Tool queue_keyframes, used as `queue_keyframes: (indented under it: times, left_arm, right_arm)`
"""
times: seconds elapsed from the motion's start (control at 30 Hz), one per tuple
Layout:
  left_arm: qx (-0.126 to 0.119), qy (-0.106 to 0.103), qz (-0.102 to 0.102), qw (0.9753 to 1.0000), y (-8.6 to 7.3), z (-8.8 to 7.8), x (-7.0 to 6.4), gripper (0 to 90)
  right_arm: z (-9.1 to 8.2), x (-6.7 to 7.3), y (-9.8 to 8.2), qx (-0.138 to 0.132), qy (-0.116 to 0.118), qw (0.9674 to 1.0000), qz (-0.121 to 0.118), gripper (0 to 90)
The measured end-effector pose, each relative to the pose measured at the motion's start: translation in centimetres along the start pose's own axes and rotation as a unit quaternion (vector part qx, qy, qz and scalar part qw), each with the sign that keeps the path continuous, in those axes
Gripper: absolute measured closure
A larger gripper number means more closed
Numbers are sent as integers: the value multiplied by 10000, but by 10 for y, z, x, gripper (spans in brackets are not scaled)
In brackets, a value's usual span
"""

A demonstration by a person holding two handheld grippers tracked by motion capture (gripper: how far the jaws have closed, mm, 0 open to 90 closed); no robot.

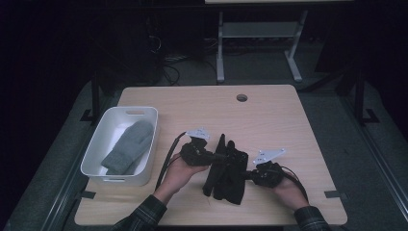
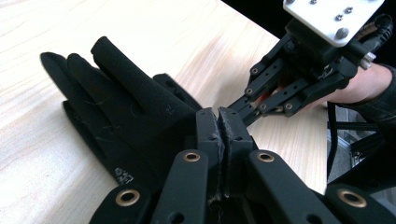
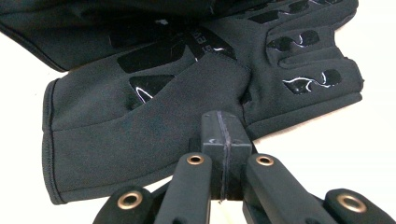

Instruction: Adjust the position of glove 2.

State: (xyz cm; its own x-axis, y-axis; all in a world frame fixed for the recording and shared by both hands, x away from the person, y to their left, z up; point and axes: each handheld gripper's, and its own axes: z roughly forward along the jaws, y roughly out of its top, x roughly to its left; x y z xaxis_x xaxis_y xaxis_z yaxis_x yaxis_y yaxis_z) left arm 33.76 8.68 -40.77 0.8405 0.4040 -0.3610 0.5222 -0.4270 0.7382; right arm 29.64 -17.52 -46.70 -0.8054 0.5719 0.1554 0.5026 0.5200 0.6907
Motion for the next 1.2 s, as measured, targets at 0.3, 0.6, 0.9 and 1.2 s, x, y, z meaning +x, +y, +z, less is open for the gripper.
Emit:
queue_keyframes:
  times: [0.3, 0.6, 0.9, 1.2]
  left_arm:
    - [56, -6, -23, 10000, -2, 5, 1, 876]
    - [147, -8, -13, 9999, -4, 16, 0, 876]
    - [274, -83, 73, 9996, -6, 40, -9, 875]
    - [194, -297, 212, 9991, -6, 48, -16, 803]
  right_arm:
    - [14, 5, 13, -83, 83, 9998, -153, 900]
    - [26, 12, 23, -93, 179, 9995, -232, 900]
    - [6, -1, 17, -172, -111, 9997, -108, 900]
    - [-14, -22, 2, -138, -473, 9987, 111, 877]
